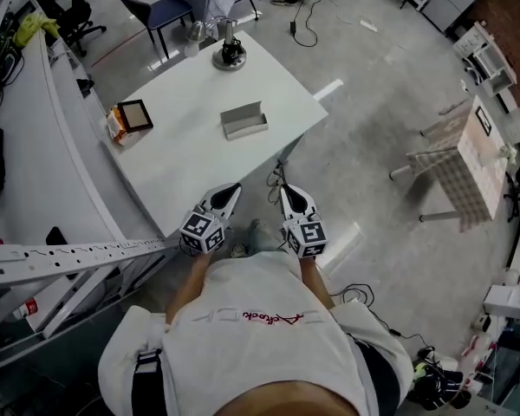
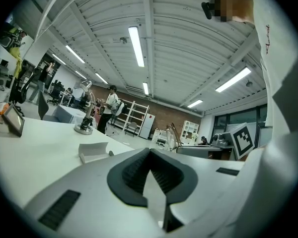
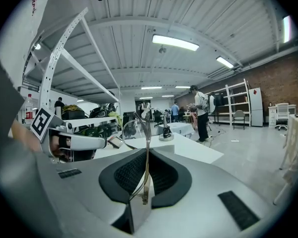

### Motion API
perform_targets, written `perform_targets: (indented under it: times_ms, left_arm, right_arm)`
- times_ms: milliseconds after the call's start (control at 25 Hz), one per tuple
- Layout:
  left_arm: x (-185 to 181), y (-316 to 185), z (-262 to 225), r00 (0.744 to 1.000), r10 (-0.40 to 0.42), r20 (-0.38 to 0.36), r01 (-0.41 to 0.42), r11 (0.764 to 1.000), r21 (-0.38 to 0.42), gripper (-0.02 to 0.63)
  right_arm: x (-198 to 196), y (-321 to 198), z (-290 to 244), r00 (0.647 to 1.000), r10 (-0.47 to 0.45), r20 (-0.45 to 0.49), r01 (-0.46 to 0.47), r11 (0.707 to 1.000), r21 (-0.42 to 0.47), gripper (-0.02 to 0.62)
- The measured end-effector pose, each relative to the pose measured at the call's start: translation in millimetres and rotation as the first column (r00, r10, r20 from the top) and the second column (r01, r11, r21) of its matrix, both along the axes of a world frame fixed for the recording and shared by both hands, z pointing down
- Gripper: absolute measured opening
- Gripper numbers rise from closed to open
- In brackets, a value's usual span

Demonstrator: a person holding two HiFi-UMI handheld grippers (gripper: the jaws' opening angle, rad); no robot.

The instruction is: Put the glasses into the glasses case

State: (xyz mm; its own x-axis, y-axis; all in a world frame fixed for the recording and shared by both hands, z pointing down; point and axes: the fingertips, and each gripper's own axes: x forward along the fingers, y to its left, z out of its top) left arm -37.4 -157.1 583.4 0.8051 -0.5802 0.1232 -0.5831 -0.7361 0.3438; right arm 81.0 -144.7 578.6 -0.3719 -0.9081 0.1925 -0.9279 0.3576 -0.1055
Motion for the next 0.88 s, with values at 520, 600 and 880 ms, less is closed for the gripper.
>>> perform_targets:
  times_ms: [520,600,880]
  left_arm:
    - [-7,-84,5,0.998,-0.063,0.013,0.063,0.998,-0.006,0.025]
    - [-4,-100,4,0.998,-0.061,0.018,0.061,0.998,-0.006,0.026]
    - [-3,-147,-4,0.996,-0.083,0.031,0.083,0.996,-0.012,0.025]
  right_arm:
    - [-8,-91,10,0.998,-0.068,0.007,0.068,0.998,-0.001,0.014]
    - [-8,-108,10,0.997,-0.075,0.012,0.075,0.997,-0.002,0.014]
    - [-11,-154,8,0.993,-0.113,0.016,0.113,0.993,-0.033,0.014]
